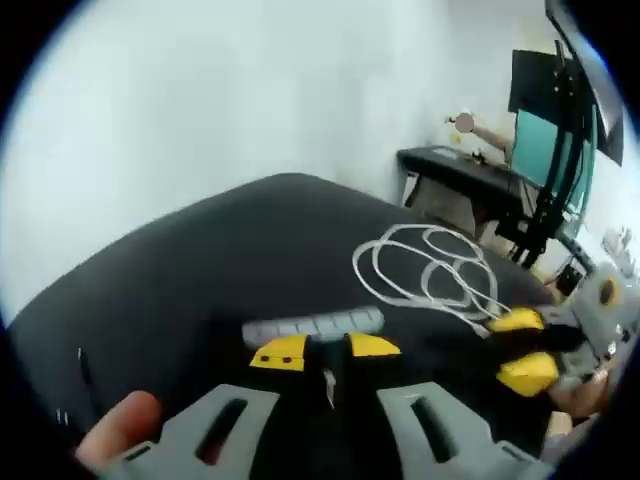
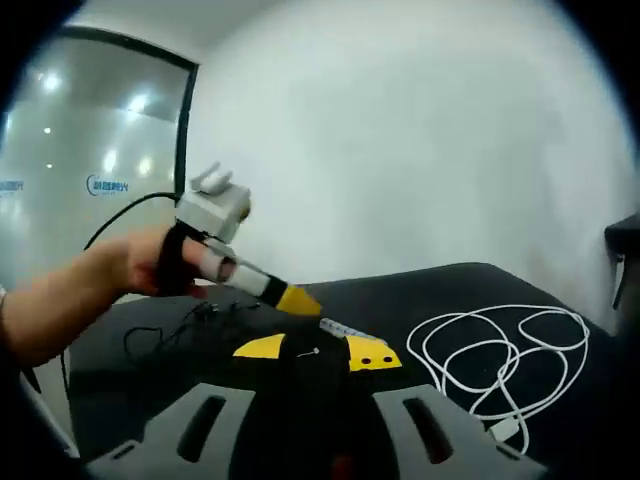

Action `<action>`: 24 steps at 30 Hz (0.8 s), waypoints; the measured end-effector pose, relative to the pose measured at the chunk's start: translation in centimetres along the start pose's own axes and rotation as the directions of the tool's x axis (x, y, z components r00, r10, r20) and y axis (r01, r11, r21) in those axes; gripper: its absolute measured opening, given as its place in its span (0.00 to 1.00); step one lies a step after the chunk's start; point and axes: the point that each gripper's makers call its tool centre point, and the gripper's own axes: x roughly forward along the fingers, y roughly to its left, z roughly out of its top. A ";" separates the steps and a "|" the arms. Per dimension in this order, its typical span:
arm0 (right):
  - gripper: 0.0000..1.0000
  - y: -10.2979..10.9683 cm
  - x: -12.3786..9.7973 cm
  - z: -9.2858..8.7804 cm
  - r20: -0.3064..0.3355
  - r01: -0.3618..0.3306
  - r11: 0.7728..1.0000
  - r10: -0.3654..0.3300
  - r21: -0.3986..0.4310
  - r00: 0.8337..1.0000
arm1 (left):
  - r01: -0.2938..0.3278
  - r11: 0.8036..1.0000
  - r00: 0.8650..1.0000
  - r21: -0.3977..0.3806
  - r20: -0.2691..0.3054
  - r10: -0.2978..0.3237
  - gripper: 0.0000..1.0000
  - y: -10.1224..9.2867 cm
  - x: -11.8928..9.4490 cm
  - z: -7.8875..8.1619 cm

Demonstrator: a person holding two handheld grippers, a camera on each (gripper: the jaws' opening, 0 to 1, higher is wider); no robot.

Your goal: Grab the wires, straighten them and put them on the rack

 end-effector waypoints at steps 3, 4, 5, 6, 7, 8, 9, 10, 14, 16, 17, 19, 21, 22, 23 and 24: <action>0.19 0.2 -0.1 0.3 0.019 -0.011 1.000 0.011 0.015 1.000 | -0.046 0.998 0.994 0.040 -0.095 0.050 0.12 -1.6 -1.1 -4.1; 0.19 0.3 -0.1 0.4 0.023 -0.012 1.000 0.012 0.014 1.000 | -0.057 0.997 0.991 0.045 -0.121 0.062 0.12 -1.7 -0.3 -4.9; 0.19 0.3 -0.1 0.4 0.024 -0.014 1.000 0.014 0.010 1.000 | -0.085 0.995 0.986 0.053 -0.141 0.092 0.11 -1.1 0.4 -5.4; 0.19 0.4 0.0 0.4 0.023 -0.016 1.000 0.016 0.006 1.000 | -0.094 0.995 0.986 0.030 -0.132 0.097 0.09 -0.7 1.4 -5.4; 0.19 0.4 0.0 0.3 0.020 -0.017 1.000 0.017 0.001 1.000 | -0.077 0.997 0.985 -0.004 -0.157 0.075 0.05 -0.9 2.0 -5.9; 0.19 0.4 0.1 0.2 0.013 -0.019 1.000 0.020 -0.015 1.000 | -0.060 0.998 0.984 -0.031 -0.173 0.054 0.02 -1.2 2.4 -6.1; 0.19 0.4 0.0 0.0 0.008 -0.018 1.000 0.018 -0.022 1.000 | -0.075 0.997 0.990 -0.017 -0.123 0.072 0.01 -0.9 2.5 -5.2; 0.19 0.3 -0.1 -0.1 0.005 -0.015 1.000 0.015 -0.027 1.000 | -0.072 0.997 0.990 -0.017 -0.121 0.070 0.01 -1.0 2.6 -5.2; 0.19 -0.3 -0.4 0.2 0.020 0.009 0.999 -0.008 -0.039 1.000 | -0.022 0.997 0.998 -0.078 -0.067 0.017 0.04 -1.8 2.1 -4.1; 0.19 -0.2 -0.3 0.3 0.026 0.004 0.999 -0.003 -0.035 1.000 | 0.048 0.991 0.999 -0.127 0.010 -0.047 0.05 -2.9 2.2 -2.8; 0.19 0.0 -0.3 0.5 0.034 -0.008 1.000 0.009 -0.030 0.999 | 0.054 0.986 0.998 -0.156 -0.008 -0.056 0.06 -3.3 2.5 -3.2; 0.19 0.0 -0.4 0.6 0.040 -0.010 1.000 0.011 -0.028 0.999 | 0.023 0.995 0.998 -0.099 -0.056 -0.029 0.11 -3.2 2.9 -4.1; 0.19 -0.1 -0.5 0.7 0.045 -0.012 1.000 0.013 -0.025 0.999 | -0.012 0.997 0.998 -0.081 -0.059 0.008 0.06 -2.9 3.1 -4.1; 0.19 0.0 -0.5 0.7 0.046 -0.014 1.000 0.015 -0.022 0.999 | -0.046 0.998 0.997 -0.042 -0.068 0.044 0.00 -2.3 3.1 -4.2; 0.19 0.0 -0.5 0.7 0.046 -0.014 1.000 0.015 -0.022 0.999 | -0.046 0.999 0.997 0.001 -0.070 0.046 0.00 -2.3 3.2 -4.1; 0.19 0.0 -0.5 0.7 0.047 -0.014 1.000 0.015 -0.022 0.999 | -0.053 0.996 0.997 0.070 -0.050 0.057 0.00 -2.3 3.2 -3.7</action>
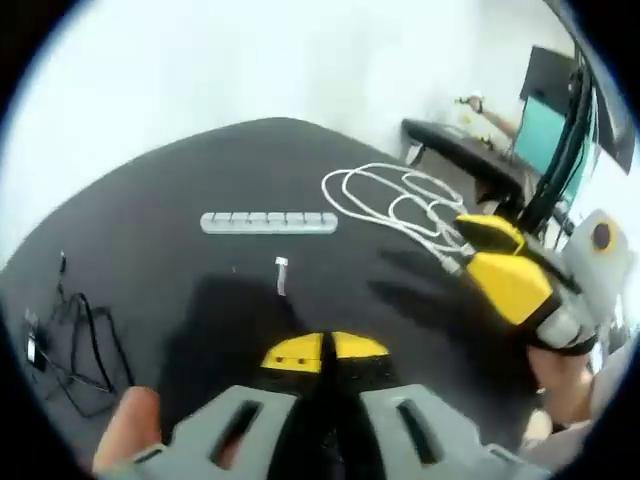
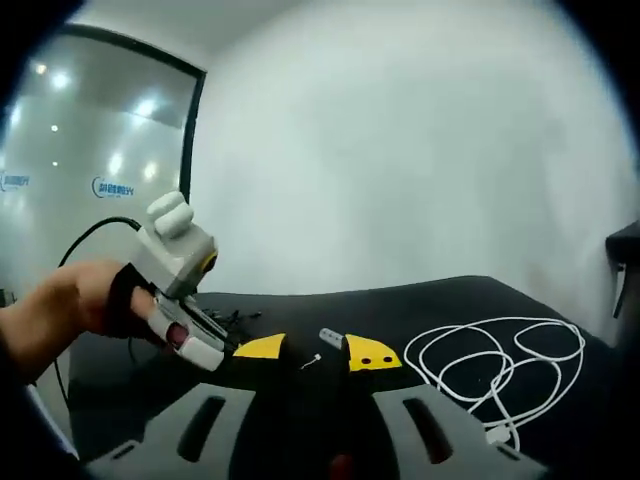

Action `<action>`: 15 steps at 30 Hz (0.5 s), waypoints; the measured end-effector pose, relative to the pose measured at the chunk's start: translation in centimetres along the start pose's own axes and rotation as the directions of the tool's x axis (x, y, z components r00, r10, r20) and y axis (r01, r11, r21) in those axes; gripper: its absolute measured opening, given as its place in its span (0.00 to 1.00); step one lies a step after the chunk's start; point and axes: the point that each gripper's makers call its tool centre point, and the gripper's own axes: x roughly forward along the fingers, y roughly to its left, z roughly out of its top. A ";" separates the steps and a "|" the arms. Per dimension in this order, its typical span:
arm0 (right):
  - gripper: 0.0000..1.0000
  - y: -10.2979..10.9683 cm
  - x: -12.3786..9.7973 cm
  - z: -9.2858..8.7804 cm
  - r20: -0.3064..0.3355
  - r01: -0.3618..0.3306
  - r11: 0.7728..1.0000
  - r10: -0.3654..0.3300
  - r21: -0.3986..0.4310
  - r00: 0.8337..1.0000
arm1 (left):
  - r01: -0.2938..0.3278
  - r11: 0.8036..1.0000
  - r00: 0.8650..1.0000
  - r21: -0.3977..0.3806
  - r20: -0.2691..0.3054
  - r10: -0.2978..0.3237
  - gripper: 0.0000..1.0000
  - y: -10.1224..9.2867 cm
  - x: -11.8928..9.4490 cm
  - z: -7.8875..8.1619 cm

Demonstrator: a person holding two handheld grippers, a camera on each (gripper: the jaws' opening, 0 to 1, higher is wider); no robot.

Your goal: Grab the wires, straighten them and put them on the rack

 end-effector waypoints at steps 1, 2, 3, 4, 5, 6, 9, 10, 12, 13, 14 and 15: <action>0.19 0.0 0.1 0.0 0.000 -0.003 1.000 0.003 0.003 1.000 | 0.013 1.000 1.000 0.002 0.017 -0.013 0.00 -0.3 -0.1 0.3; 0.19 0.0 0.1 -0.1 -0.003 -0.005 1.000 0.005 0.005 1.000 | 0.010 1.000 0.999 -0.009 0.043 -0.010 0.00 -0.2 -0.4 0.8; 0.19 0.0 0.1 -0.1 -0.006 -0.005 1.000 0.005 0.005 1.000 | 0.005 0.999 0.998 -0.041 0.063 -0.002 0.00 0.1 -0.7 1.2; 0.19 0.0 0.1 -0.1 -0.006 -0.004 1.000 0.004 0.004 1.000 | 0.000 0.996 0.999 -0.089 0.037 0.003 0.00 0.3 -1.0 0.8; 0.19 0.0 0.1 -0.1 -0.005 -0.004 1.000 0.004 0.004 1.000 | 0.002 0.994 1.000 -0.105 -0.006 -0.002 0.00 0.0 -1.1 0.2; 0.19 0.1 0.1 -0.1 -0.005 -0.005 1.000 0.005 0.004 1.000 | 0.009 0.995 0.999 -0.097 -0.051 -0.014 0.01 -0.3 -1.2 -0.5; 0.19 0.1 0.1 0.0 -0.001 -0.004 1.000 0.004 -0.001 1.000 | -0.057 0.996 0.993 -0.063 -0.110 0.050 0.21 -0.3 -0.4 -1.7; 0.19 0.2 0.1 0.0 -0.002 -0.006 1.000 0.006 -0.001 1.000 | -0.076 0.996 0.994 -0.042 -0.076 0.073 0.19 -0.3 0.0 -1.2; 0.19 0.3 0.2 -0.1 -0.007 -0.010 1.000 0.010 -0.006 1.000 | -0.084 0.995 0.994 0.046 -0.059 0.087 0.07 -0.7 0.2 -0.7; 0.19 0.4 0.1 -0.1 -0.008 -0.011 1.000 0.011 -0.008 1.000 | -0.085 0.995 0.995 0.054 -0.050 0.087 0.01 -0.9 0.2 -0.5; 0.19 0.4 0.1 -0.1 -0.007 -0.010 1.000 0.010 -0.010 1.000 | -0.077 0.996 0.995 0.041 -0.065 0.079 0.01 -1.0 0.2 -0.7; 0.19 0.3 0.1 -0.1 -0.008 -0.007 1.000 0.007 -0.011 1.000 | -0.075 0.996 0.996 0.049 -0.055 0.077 0.00 -0.8 -0.1 -0.5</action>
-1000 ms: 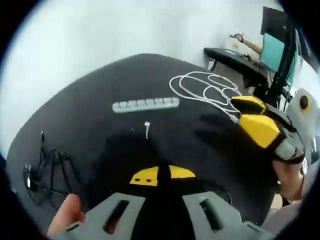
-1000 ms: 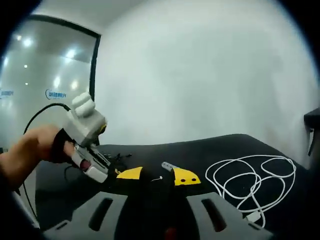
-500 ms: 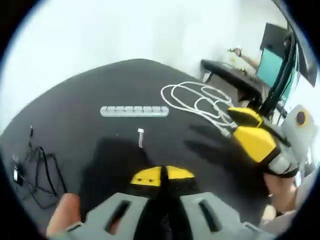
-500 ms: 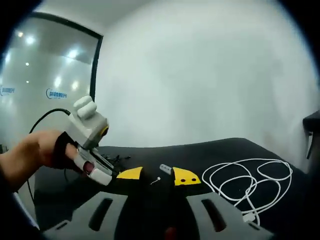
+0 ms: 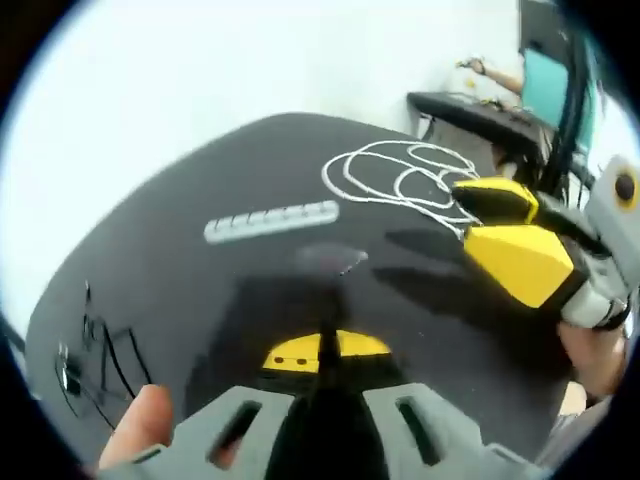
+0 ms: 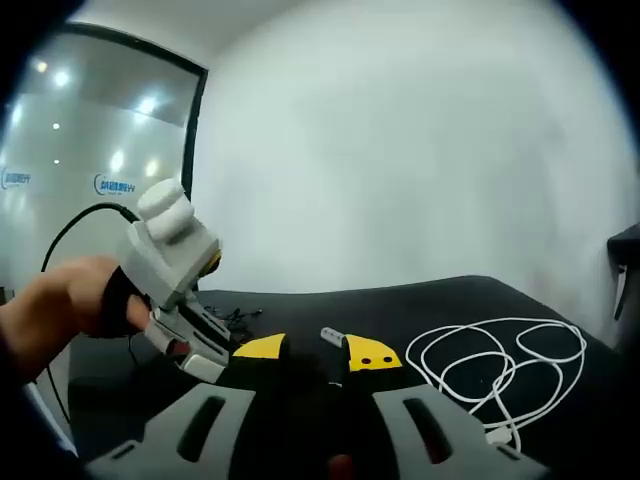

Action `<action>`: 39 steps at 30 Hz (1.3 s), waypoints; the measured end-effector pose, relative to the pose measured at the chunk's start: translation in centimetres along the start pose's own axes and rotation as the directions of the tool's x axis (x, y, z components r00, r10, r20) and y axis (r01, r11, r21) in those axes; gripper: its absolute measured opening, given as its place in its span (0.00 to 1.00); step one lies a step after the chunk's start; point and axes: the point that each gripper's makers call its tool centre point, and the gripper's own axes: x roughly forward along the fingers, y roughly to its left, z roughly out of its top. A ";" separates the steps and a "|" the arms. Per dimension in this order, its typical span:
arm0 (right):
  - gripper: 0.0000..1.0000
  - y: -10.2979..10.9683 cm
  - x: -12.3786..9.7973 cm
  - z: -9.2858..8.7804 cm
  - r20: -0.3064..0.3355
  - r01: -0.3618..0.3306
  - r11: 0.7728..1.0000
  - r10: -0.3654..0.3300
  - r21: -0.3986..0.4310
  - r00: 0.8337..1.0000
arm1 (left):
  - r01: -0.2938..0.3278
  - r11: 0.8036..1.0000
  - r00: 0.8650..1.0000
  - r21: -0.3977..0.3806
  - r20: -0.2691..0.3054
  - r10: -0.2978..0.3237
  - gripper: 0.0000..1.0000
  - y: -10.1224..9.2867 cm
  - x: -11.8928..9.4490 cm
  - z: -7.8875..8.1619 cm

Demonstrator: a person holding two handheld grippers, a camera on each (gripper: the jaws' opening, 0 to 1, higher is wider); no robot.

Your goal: Grab the wires, straighten them and put them on the rack

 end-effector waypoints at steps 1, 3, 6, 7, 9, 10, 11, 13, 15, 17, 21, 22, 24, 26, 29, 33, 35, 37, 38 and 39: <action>0.19 -0.1 0.0 -0.1 -0.003 0.004 1.000 -0.004 0.001 1.000 | 0.010 1.000 0.999 0.028 0.043 -0.012 0.00 0.2 -0.3 0.8; 0.19 -0.2 0.0 0.0 -0.002 0.008 1.000 -0.008 0.006 1.000 | 0.028 1.000 0.992 -0.002 0.126 -0.027 0.00 0.7 -1.7 2.7; 0.19 -1.3 -0.1 -0.1 -0.003 0.056 0.998 -0.056 0.008 0.998 | 0.006 1.000 0.988 -0.001 0.155 -0.006 0.00 2.6 -2.6 4.1; 0.19 -1.9 -0.1 -0.3 -0.012 0.080 0.997 -0.080 0.014 0.997 | -0.040 0.999 0.990 0.005 0.136 0.039 0.00 3.8 -2.3 4.0; 0.19 -2.6 -0.1 -0.8 -0.038 0.112 0.994 -0.111 0.017 0.993 | -0.086 0.996 0.990 0.011 0.115 0.084 0.00 5.4 -0.9 4.1; 0.19 -2.6 0.1 -0.9 -0.040 0.111 0.994 -0.111 0.020 0.993 | -0.083 0.997 0.990 -0.007 0.116 0.083 0.00 5.9 0.0 4.2; 0.19 -2.5 0.1 -0.9 -0.045 0.106 0.994 -0.104 0.038 0.994 | -0.080 0.997 0.989 -0.020 0.125 0.082 0.00 6.1 0.9 4.4; 0.19 -2.3 -0.1 -0.4 -0.026 0.104 0.991 -0.102 0.084 0.994 | -0.087 0.996 0.983 -0.036 0.161 0.092 0.00 6.3 1.9 5.0; 0.19 -2.4 0.0 -0.5 -0.037 0.106 0.988 -0.103 0.109 0.994 | -0.098 0.994 0.984 -0.037 0.148 0.103 0.00 6.3 3.1 4.9; 0.17 -2.4 0.4 -0.9 -0.087 0.119 0.981 -0.106 0.155 0.991 | -0.076 0.997 0.988 -0.019 0.137 0.078 0.00 5.6 4.0 4.6; 0.00 -4.9 2.1 0.8 -0.145 0.215 0.937 -0.181 0.276 0.973 | -0.068 0.995 0.984 -0.077 0.162 0.079 0.00 5.5 4.7 4.2; 0.00 -4.9 2.7 1.2 -0.150 0.199 0.928 -0.159 0.314 0.976 | -0.063 0.994 0.982 -0.094 0.173 0.079 0.00 5.7 4.7 4.2; 0.00 -5.0 5.4 1.1 -0.224 0.156 0.963 -0.106 0.221 0.969 | -0.069 0.992 0.976 -0.107 0.200 0.089 0.00 6.1 4.7 4.3; 0.00 -5.7 7.6 -0.4 -0.325 0.139 0.990 -0.137 -0.018 0.936 | -0.076 0.989 0.974 -0.130 0.203 0.101 0.00 6.4 4.7 4.2; 0.00 -5.0 10.3 -2.4 -0.414 0.129 0.988 -0.082 0.086 0.906 | -0.059 0.989 0.973 -0.138 0.212 0.088 0.00 6.2 4.9 4.5; 0.00 -4.9 11.9 -4.1 -0.459 0.077 0.995 -0.096 -0.061 0.883 | -0.035 0.987 0.972 -0.157 0.222 0.070 0.00 6.0 5.2 4.5; 0.00 -5.6 12.6 -4.8 -0.464 0.091 0.989 -0.134 -0.116 0.876 | -0.030 0.986 0.972 -0.163 0.227 0.067 0.00 5.9 5.3 4.5; 0.00 -5.8 13.6 -5.4 -0.461 0.093 0.991 -0.127 -0.095 0.878 | -0.031 0.987 0.969 -0.160 0.236 0.069 0.00 5.8 5.3 4.5; 0.00 -5.7 13.6 -5.9 -0.480 0.080 0.992 -0.117 -0.096 0.869 | -0.031 0.986 0.968 -0.163 0.240 0.070 0.00 5.8 5.3 4.5; 0.00 -5.7 13.7 -6.2 -0.478 0.075 0.991 -0.119 -0.112 0.870 | -0.027 0.985 0.968 -0.171 0.241 0.069 0.00 5.8 5.3 4.6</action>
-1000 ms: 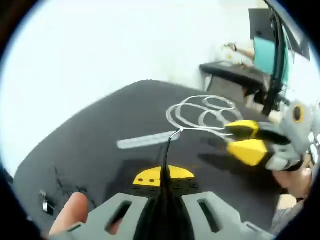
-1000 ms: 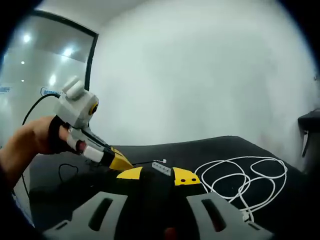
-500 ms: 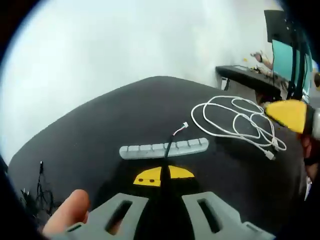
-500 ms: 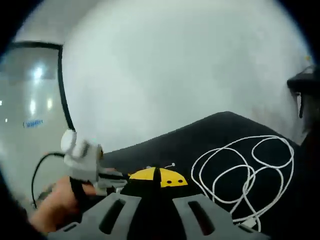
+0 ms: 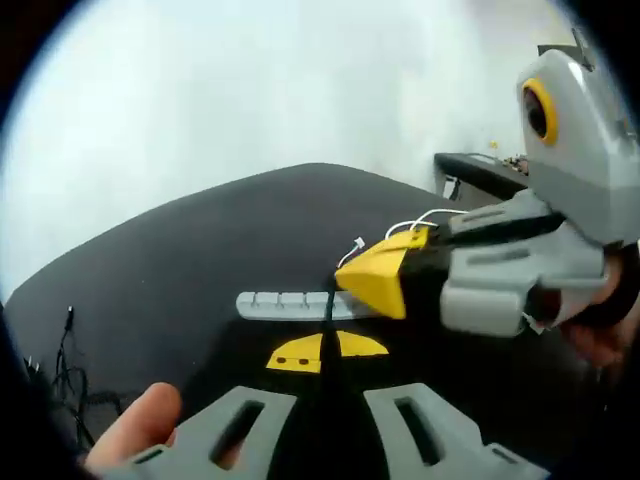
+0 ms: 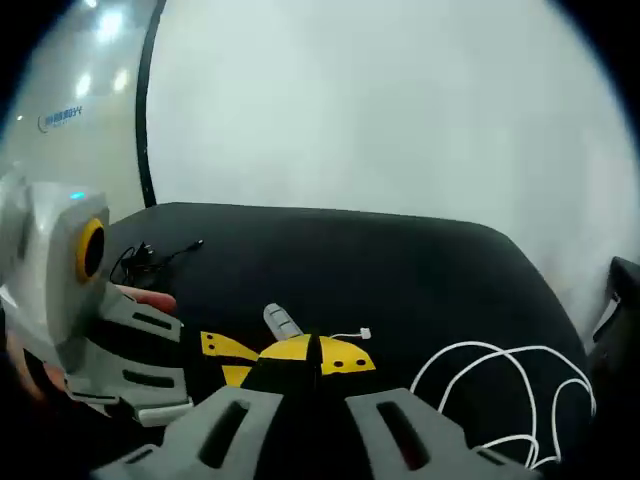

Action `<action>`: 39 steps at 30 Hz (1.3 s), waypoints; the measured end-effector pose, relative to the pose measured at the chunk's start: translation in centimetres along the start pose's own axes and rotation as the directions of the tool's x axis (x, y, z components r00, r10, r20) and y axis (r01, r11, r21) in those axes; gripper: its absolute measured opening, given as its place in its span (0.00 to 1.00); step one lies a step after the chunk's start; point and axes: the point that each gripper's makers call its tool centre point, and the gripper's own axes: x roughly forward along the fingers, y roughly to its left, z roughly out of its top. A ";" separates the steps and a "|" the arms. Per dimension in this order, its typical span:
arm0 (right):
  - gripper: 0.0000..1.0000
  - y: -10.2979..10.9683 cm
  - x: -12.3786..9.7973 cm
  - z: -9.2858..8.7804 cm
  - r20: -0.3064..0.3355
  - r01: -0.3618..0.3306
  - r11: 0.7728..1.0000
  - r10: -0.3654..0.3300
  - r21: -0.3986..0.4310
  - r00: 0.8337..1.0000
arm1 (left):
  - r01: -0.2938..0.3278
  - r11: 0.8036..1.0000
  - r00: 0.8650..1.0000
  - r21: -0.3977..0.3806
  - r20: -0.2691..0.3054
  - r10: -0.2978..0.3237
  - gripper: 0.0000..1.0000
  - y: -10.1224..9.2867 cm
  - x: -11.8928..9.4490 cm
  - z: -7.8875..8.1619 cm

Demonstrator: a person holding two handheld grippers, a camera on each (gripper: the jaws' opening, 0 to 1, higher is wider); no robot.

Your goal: Grab the wires, straighten them and put them on the rack

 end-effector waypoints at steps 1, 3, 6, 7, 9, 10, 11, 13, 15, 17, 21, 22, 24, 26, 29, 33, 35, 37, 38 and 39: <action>0.00 0.0 0.4 -0.3 -0.005 0.001 1.000 -0.001 -0.031 1.000 | 0.002 1.000 1.000 -0.002 0.001 -0.002 0.00 0.0 0.0 0.0; 0.00 -0.3 0.4 -0.3 0.013 0.008 0.999 -0.008 -0.042 1.000 | 0.010 1.000 1.000 -0.006 0.006 -0.010 0.00 -0.1 0.0 0.1; 0.00 -0.9 0.7 0.3 0.029 0.020 0.999 -0.019 -0.042 0.999 | 0.016 1.000 1.000 -0.011 0.008 -0.016 0.00 -0.1 0.1 0.1; 0.00 -0.7 0.8 0.3 0.027 0.016 0.999 -0.015 -0.039 1.000 | 0.018 1.000 1.000 -0.013 0.008 -0.018 0.00 -0.2 0.1 0.1; 0.00 -0.3 0.5 0.0 0.022 0.002 0.999 -0.001 -0.040 1.000 | 0.029 0.999 1.000 -0.016 0.010 -0.029 0.01 -0.3 0.1 0.1; 0.00 -0.2 0.6 -0.2 0.022 0.002 0.999 -0.001 -0.042 1.000 | 0.033 0.999 0.999 -0.018 0.010 -0.032 0.01 -0.3 0.1 0.1; 0.00 -0.3 0.6 -0.2 0.024 0.002 0.999 -0.001 -0.051 1.000 | 0.038 0.999 0.999 -0.022 0.011 -0.038 0.01 -0.3 0.1 0.1; 0.00 -0.2 0.6 -0.2 0.016 -0.001 0.998 0.002 -0.062 1.000 | 0.055 0.998 0.998 -0.041 0.016 -0.055 0.01 -0.4 0.1 0.2; 0.00 -0.1 0.7 -0.4 -0.027 -0.014 0.990 0.010 -0.143 1.000 | 0.060 0.997 0.998 -0.046 0.020 -0.059 0.01 -0.3 0.1 0.2; 0.00 0.0 0.9 -0.4 -0.059 -0.017 0.988 0.007 -0.156 0.998 | 0.062 0.996 0.998 -0.060 0.021 -0.061 0.00 -0.4 0.1 0.1; 0.00 0.2 1.1 -0.6 -0.094 -0.022 0.963 -0.003 -0.269 0.996 | 0.051 0.999 0.999 -0.016 0.018 -0.051 0.00 -0.4 0.1 0.0; 0.00 0.2 1.0 -0.6 -0.095 -0.020 0.955 -0.008 -0.296 0.995 | 0.053 0.999 0.998 -0.012 0.018 -0.053 0.00 -0.4 0.1 0.0; 0.00 0.4 0.9 -0.6 -0.079 -0.010 0.934 -0.020 -0.356 0.997 | 0.062 0.998 0.998 -0.008 0.018 -0.062 0.00 -0.3 0.2 -0.1; 0.00 0.6 0.6 -0.6 -0.050 0.018 0.905 -0.044 -0.426 0.998 | 0.077 0.997 0.997 -0.023 0.012 -0.076 0.00 -0.2 0.3 -0.2; 0.00 0.7 0.5 -0.4 0.032 0.084 0.869 -0.079 -0.487 0.996 | 0.088 0.996 0.996 -0.030 0.000 -0.088 0.00 -0.3 0.3 -0.3; 0.00 0.5 0.5 -0.2 0.016 0.003 0.902 0.005 -0.432 1.000 | 0.089 0.996 0.996 -0.017 0.002 -0.089 0.00 -0.2 0.2 -0.3; 0.00 -0.4 0.3 -0.1 0.016 -0.006 0.939 0.012 -0.344 1.000 | 0.091 0.996 0.996 -0.019 0.007 -0.090 0.00 -0.2 0.2 -0.3; 0.00 -0.5 -0.7 1.0 0.101 -0.014 0.979 0.036 -0.203 0.994 | 0.097 0.995 0.995 -0.026 0.011 -0.096 0.00 -0.2 0.2 -0.3; 0.00 0.2 -1.1 0.8 0.096 -0.043 0.984 0.060 -0.174 0.994 | 0.110 0.993 0.994 -0.039 0.018 -0.110 0.00 -0.1 0.2 -0.3; 0.00 0.8 -1.3 0.6 0.098 -0.058 0.980 0.078 -0.192 0.992 | 0.126 0.990 0.992 -0.067 0.022 -0.125 0.00 -0.1 0.2 -0.3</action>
